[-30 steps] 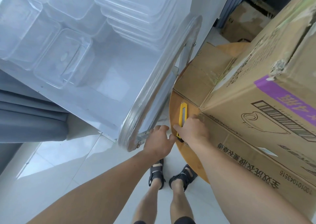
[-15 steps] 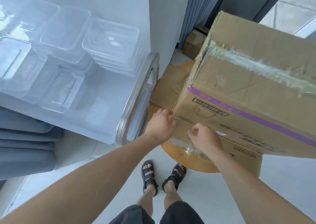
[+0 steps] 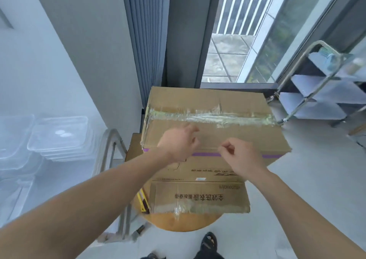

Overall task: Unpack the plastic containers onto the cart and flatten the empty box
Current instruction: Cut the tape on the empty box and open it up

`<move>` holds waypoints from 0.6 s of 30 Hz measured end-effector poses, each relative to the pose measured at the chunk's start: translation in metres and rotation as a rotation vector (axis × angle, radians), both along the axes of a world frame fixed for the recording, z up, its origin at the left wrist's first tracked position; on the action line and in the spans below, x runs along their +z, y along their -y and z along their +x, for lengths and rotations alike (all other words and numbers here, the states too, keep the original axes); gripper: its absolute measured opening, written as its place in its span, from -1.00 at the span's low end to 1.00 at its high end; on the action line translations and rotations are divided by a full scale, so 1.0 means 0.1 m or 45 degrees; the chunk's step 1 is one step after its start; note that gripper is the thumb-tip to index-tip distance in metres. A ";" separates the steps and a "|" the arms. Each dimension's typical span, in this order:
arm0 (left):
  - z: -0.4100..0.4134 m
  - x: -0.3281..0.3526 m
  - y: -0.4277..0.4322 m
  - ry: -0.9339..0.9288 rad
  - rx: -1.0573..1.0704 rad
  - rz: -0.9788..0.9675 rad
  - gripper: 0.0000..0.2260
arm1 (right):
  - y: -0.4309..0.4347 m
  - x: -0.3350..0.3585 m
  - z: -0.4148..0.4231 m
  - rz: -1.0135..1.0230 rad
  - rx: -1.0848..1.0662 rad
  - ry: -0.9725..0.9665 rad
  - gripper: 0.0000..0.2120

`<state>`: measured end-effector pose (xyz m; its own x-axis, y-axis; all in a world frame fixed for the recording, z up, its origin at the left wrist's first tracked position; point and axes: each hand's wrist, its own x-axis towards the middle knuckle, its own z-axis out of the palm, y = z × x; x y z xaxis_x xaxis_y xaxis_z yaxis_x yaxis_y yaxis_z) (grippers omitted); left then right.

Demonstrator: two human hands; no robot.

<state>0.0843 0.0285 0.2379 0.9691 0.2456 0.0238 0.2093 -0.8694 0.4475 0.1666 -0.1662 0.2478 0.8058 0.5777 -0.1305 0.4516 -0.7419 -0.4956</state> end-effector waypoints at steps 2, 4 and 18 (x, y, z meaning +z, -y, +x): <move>0.23 0.07 -0.08 -0.199 -0.017 0.087 -0.51 | 0.11 0.07 0.26 0.017 -0.024 -0.017 -0.73; 0.45 0.07 -0.16 -0.333 -0.012 0.197 -0.41 | 0.21 0.09 0.56 -0.014 -0.017 -0.041 -0.59; 1.20 0.16 -0.26 -0.675 0.008 0.237 -0.19 | 0.09 -0.03 1.95 -0.549 0.490 0.082 0.02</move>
